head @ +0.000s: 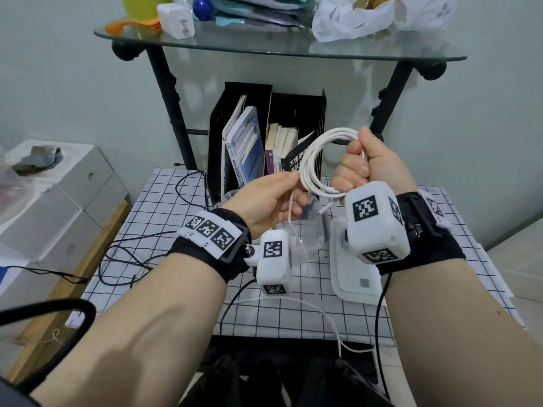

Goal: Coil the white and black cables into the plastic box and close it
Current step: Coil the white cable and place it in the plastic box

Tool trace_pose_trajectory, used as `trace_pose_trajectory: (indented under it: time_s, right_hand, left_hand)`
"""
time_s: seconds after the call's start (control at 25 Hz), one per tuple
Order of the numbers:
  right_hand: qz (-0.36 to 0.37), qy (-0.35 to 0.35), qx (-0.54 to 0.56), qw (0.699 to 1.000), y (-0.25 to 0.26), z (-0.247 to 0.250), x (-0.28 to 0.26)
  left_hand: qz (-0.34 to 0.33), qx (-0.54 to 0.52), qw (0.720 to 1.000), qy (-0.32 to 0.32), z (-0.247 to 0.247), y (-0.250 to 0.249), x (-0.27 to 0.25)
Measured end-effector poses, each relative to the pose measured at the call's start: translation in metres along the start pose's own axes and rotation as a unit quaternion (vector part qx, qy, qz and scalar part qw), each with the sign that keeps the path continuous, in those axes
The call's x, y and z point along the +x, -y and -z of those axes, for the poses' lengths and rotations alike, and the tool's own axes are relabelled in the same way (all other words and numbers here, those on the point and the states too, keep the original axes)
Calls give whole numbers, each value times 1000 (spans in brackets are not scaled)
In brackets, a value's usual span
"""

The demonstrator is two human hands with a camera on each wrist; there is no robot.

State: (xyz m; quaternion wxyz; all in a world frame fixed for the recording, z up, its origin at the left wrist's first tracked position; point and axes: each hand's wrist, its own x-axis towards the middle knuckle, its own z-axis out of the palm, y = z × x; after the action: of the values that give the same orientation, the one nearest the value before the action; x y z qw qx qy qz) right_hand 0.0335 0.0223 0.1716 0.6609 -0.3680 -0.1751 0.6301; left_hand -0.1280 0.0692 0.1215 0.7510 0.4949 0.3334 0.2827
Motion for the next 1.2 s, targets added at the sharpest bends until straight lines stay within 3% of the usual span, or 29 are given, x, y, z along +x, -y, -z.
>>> trace_pose_trajectory:
  time_s: [0.4, 0.52, 0.76, 1.0, 1.08, 1.2]
  right_hand:
    - [116, -66, 120, 984, 33, -13, 0]
    - [147, -85, 139, 976, 29, -14, 0]
    - [175, -39, 124, 976, 11, -14, 14]
    - [259, -57, -51, 963, -16, -10, 19]
    - [286, -75, -182, 938, -22, -7, 19]
    - [294, -79, -380, 873, -26, -2, 14]
  left_hand:
    - [-11, -18, 999, -25, -6, 3, -1]
    - [-13, 60, 998, -20, -8, 3, 0]
    - [-24, 142, 990, 12, -14, 1, 1]
    - [-33, 158, 987, 26, -21, -4, -4]
    - [-29, 137, 990, 25, -21, -6, -5]
    - [-20, 125, 992, 23, -19, -7, -4]
